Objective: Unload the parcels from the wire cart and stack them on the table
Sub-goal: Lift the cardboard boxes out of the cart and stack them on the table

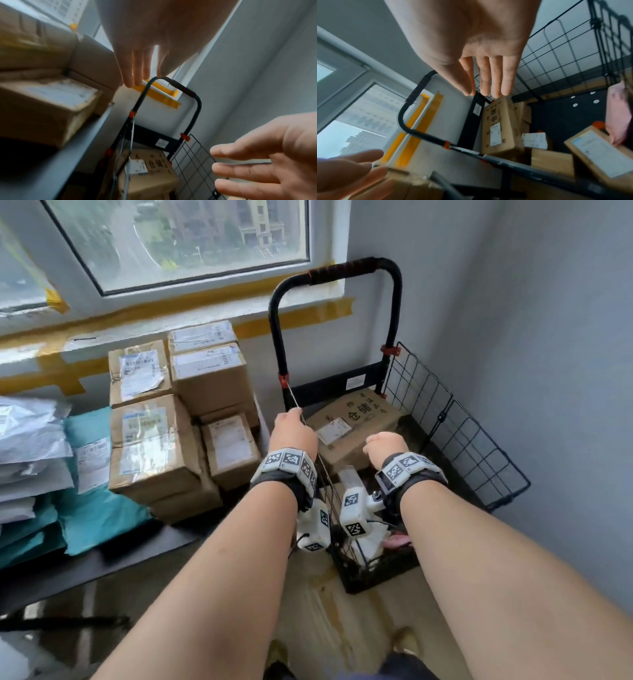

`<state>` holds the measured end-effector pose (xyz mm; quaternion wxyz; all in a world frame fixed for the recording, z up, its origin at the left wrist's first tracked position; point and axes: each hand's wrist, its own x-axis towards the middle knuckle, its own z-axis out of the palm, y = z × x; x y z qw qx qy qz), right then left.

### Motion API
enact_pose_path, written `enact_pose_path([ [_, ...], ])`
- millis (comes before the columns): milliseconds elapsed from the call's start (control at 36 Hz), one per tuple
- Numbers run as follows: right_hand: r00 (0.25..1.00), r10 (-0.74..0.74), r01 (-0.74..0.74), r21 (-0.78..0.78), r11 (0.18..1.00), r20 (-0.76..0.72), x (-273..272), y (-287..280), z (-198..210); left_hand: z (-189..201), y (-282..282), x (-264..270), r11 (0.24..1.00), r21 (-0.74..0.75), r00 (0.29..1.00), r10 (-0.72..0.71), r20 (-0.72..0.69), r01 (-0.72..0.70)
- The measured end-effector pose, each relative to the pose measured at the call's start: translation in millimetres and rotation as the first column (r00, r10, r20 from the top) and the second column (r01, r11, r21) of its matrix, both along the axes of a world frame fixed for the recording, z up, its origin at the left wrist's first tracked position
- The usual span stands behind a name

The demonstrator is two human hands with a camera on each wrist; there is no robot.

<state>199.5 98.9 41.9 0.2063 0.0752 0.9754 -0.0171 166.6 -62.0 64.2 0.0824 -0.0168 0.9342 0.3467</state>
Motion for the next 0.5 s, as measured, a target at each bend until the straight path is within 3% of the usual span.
enact_pose_path([
  [56, 0.987, 0.094, -0.110, 0.120, 0.987, 0.132, 5, 36, -10, -13, 34, 8, 1.000, 0.010, 0.998, -0.001, 0.065, 0.000],
  [167, 0.951, 0.097, -0.158, 0.193, 0.968, 0.293, 9, 97, -27, -40, 94, 18, 0.999, 0.024, 0.981, 0.020, 0.193, -0.025],
  [361, 0.921, 0.182, -0.260, 0.194, 0.946, 0.345, 7, 159, -55, -77, 171, 42, 0.991, 0.061, 0.925, 0.093, 0.367, -0.123],
  [500, 0.881, 0.222, -0.311, 0.158, 0.937, 0.418, 0, 175, -73, -88, 185, 40, 0.997, -0.074, 0.872, 0.050, 0.488, -0.016],
])
